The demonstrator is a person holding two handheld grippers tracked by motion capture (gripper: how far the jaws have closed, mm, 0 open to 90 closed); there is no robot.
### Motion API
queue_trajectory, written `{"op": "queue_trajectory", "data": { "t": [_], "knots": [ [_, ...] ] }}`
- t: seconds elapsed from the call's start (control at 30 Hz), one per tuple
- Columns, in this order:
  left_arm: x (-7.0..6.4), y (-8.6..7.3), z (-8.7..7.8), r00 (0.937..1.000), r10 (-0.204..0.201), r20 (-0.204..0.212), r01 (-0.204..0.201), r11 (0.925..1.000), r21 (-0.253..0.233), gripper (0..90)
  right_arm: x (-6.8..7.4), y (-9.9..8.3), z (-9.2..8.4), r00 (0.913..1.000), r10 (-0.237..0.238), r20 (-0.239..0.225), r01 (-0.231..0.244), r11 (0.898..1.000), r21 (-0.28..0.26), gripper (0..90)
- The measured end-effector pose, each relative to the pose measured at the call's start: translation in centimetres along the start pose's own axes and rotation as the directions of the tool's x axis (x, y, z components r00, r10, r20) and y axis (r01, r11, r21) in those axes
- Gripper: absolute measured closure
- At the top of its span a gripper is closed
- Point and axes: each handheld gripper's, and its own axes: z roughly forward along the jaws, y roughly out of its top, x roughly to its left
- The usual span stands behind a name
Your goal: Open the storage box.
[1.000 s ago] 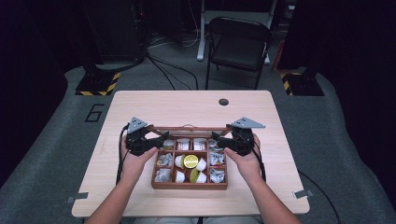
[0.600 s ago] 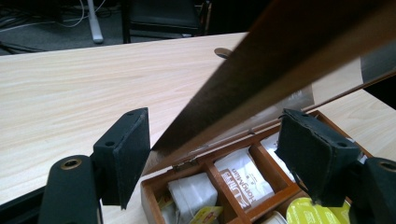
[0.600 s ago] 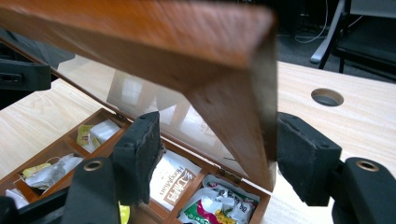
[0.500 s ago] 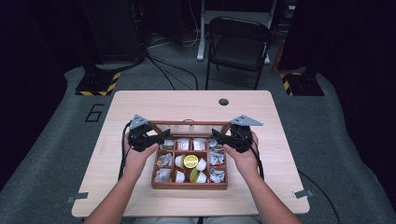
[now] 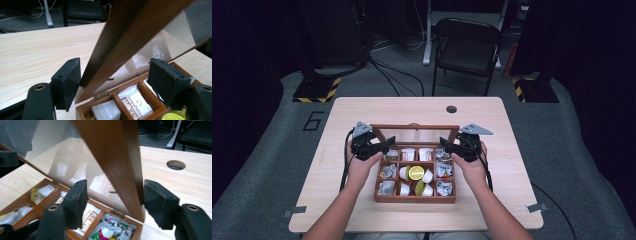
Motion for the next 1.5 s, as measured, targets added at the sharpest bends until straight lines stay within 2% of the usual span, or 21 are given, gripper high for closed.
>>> {"op": "queue_trajectory", "data": {
  "t": [0.13, 0.27, 0.43, 0.53, 0.6, 0.7, 0.73, 0.8, 1.17, 1.5],
  "knots": [
    [0.0, -0.1, 0.4, 0.9999, -0.015, -0.009, 0.015, 0.9997, -0.020, 27.8, -0.2, 0.1, 0.1, 1.0000, -0.003, 0.002, 0.003, 1.000, -0.006, 39.9],
    [0.3, -0.1, 0.7, 0.9997, -0.026, -0.002, 0.026, 0.9995, -0.019, 28.7, -0.3, 0.2, 0.3, 1.0000, 0.004, 0.007, -0.004, 1.000, -0.006, 40.5],
    [0.6, 0.1, 1.0, 0.9999, -0.016, -0.002, 0.016, 0.9996, -0.022, 30.4, -0.4, 0.4, 0.7, 0.9999, 0.004, 0.014, -0.004, 1.000, -0.002, 40.5],
    [0.7, 0.0, 1.1, 0.9999, -0.013, 0.005, 0.013, 0.9998, -0.013, 30.7, -0.6, 0.2, 1.0, 0.9999, 0.005, 0.013, -0.005, 1.000, 0.012, 40.0],
    [0.8, -0.1, 1.3, 1.0000, 0.008, 0.005, -0.008, 1.0000, 0.004, 30.6, -0.7, -0.1, 1.3, 0.9999, 0.007, 0.012, -0.007, 1.000, 0.026, 39.4],
    [0.6, -0.2, 1.5, 0.9999, 0.011, -0.005, -0.011, 0.9999, -0.001, 29.7, -0.9, -0.6, 1.7, 0.9998, 0.005, 0.018, -0.006, 0.999, 0.049, 39.2],
    [0.6, -0.2, 1.5, 0.9996, 0.028, -0.009, -0.028, 0.9996, 0.007, 29.4, -0.9, -0.8, 1.8, 0.9998, 0.003, 0.020, -0.004, 0.999, 0.054, 39.2],
    [0.6, -0.2, 1.7, 0.9993, 0.035, -0.012, -0.035, 0.9993, 0.010, 28.7, -1.0, -0.9, 2.0, 0.9998, 0.000, 0.022, -0.002, 0.999, 0.053, 40.1],
    [0.8, -0.7, 2.6, 0.9995, 0.026, -0.015, -0.026, 0.9995, 0.020, 28.4, -1.1, -1.0, 2.5, 0.9996, -0.002, 0.029, 0.001, 0.998, 0.061, 42.7],
    [1.2, -1.3, 3.3, 0.9994, 0.032, -0.010, -0.031, 0.9969, 0.072, 30.2, -1.2, -0.9, 2.6, 0.9993, -0.004, 0.037, 0.001, 0.998, 0.060, 42.8]
  ]
}}
